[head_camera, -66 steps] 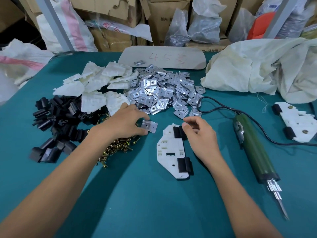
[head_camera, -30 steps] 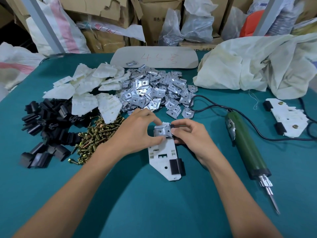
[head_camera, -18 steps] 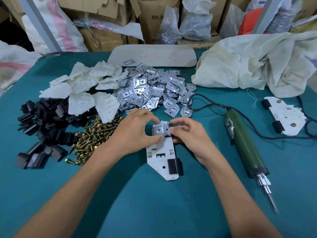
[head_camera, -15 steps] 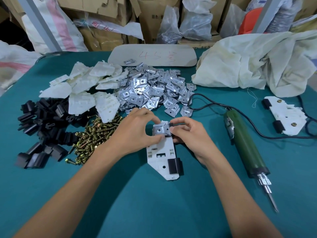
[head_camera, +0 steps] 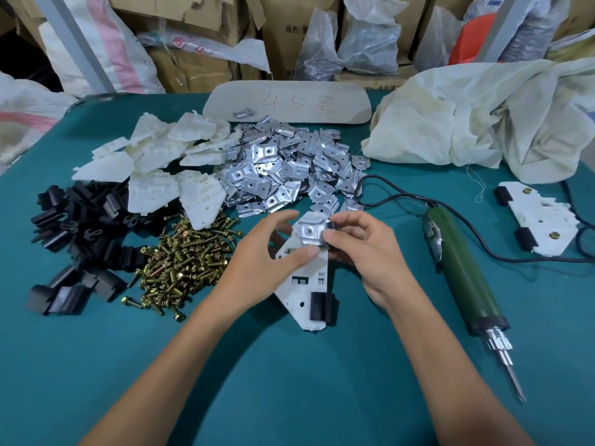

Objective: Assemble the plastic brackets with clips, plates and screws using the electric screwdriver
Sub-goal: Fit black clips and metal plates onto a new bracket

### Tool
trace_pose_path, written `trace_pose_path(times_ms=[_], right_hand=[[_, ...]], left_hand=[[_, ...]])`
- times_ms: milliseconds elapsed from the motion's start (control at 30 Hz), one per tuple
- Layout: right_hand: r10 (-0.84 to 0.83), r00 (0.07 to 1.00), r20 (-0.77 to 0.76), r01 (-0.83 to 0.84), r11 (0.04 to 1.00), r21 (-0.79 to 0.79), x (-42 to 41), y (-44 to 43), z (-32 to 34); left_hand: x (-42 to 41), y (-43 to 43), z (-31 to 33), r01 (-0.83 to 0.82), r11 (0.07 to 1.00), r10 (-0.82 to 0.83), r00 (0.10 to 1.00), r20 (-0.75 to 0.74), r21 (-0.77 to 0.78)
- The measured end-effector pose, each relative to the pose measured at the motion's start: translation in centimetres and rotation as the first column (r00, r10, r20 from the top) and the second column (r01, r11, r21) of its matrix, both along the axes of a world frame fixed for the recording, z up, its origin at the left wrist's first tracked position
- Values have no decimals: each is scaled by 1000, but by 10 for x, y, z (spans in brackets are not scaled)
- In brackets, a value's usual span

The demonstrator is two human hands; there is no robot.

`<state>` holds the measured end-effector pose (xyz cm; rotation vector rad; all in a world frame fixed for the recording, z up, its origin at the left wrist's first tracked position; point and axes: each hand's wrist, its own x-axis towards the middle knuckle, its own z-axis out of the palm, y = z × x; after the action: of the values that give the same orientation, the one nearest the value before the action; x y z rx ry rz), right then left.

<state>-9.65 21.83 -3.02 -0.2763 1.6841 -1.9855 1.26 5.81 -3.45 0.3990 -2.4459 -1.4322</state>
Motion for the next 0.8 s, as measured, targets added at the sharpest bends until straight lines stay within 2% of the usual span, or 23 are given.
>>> trace_pose_path(times_ms=[67, 167, 533, 800], right_hand=[[-10, 999, 30, 12, 999, -46, 0, 1, 2], [-1, 999, 51, 3, 999, -53, 1, 0, 3], [16, 998, 66, -11, 997, -75, 4, -3, 1], [16, 998, 56, -12, 998, -68, 4, -4, 0]], left_hand=[[3, 6, -6, 0, 985, -2, 1000, 9, 172], [5, 11, -11, -8, 965, 15, 999, -28, 263], [5, 9, -14, -19, 940, 45, 997, -67, 342], [5, 7, -15, -16, 943, 45, 996, -79, 331]])
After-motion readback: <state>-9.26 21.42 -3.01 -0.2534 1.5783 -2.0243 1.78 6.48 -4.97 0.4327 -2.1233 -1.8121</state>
